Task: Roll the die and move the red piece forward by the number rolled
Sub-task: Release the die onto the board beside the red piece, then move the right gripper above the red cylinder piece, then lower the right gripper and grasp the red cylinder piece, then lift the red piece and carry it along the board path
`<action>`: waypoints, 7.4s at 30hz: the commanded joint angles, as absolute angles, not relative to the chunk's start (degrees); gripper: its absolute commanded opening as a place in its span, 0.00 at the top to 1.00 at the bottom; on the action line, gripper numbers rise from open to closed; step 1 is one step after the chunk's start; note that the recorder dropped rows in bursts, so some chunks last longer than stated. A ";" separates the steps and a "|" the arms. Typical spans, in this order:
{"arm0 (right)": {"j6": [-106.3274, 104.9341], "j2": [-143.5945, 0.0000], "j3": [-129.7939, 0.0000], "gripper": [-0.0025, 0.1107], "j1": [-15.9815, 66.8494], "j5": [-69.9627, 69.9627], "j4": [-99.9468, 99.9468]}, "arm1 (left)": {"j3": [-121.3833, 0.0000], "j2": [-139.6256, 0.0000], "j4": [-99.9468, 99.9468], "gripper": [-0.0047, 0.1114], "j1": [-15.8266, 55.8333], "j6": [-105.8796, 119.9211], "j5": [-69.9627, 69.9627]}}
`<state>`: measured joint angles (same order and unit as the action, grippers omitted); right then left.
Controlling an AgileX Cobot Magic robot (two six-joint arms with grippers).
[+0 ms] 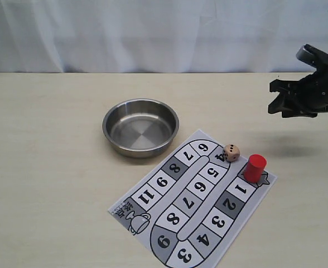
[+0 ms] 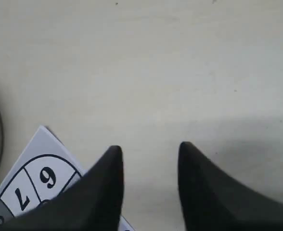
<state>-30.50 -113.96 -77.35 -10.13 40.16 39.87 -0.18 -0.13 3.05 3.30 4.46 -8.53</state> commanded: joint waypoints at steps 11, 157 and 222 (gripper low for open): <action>-39.59 -104.29 -77.29 0.94 -2.18 48.06 19.02 | 0.00 0.00 3.14 0.96 3.39 4.17 -8.19; -14.27 -106.52 -58.86 0.39 9.46 30.08 8.12 | 0.00 0.00 3.14 0.96 3.39 4.17 -8.19; -6.66 -96.67 -53.29 0.94 18.56 27.06 3.55 | 0.00 0.00 3.14 0.96 3.39 4.17 -8.19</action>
